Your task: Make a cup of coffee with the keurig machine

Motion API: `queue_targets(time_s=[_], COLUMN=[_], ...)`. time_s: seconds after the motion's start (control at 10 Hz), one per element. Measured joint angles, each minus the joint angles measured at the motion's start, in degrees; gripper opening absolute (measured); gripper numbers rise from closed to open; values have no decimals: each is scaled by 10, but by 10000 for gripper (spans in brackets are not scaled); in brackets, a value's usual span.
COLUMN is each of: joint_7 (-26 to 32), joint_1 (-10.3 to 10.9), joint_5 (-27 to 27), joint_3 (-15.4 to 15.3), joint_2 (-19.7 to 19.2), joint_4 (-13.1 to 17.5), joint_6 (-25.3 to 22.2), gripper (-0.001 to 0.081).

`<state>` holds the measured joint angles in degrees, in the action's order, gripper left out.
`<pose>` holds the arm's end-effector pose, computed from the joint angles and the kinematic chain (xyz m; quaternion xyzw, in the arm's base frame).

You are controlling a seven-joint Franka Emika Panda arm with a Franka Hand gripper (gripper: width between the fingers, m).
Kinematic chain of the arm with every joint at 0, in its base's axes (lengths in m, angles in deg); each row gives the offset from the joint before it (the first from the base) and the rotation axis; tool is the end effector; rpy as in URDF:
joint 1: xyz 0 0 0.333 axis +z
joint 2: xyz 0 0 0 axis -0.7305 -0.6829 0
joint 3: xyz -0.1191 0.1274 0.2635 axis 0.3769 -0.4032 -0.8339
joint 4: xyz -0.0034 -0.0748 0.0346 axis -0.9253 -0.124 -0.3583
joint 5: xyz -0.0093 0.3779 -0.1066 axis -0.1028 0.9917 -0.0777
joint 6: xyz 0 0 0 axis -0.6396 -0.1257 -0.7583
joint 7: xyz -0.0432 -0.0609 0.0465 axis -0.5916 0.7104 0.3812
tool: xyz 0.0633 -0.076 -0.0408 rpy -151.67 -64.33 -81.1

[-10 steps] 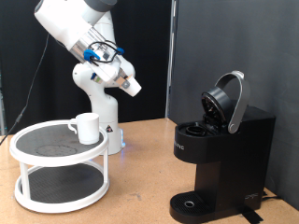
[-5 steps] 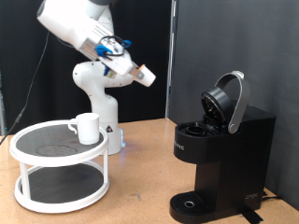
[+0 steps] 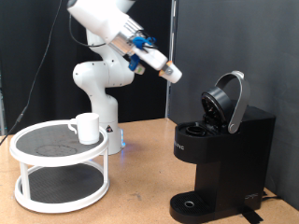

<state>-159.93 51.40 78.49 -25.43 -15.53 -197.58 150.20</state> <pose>0.4611 -0.0355 0.5063 -0.2654 0.8600 0.3752 0.2218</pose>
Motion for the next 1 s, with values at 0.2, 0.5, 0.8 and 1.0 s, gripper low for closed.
queue_targets(time_s=[0.2, 0.5, 0.8, 1.0], joint_7=[-15, -16, -16, -17], joint_1=[2, 1, 3, 3], joint_5=[0, -2, -2, -11], joint_3=[-18, -21, -34, -55], joint_2=[-2, -3, -12, -25], joint_4=[-1, -2, -2, -1], joint_6=[22, 19, 34, 61], gripper=[378, 378, 378, 378])
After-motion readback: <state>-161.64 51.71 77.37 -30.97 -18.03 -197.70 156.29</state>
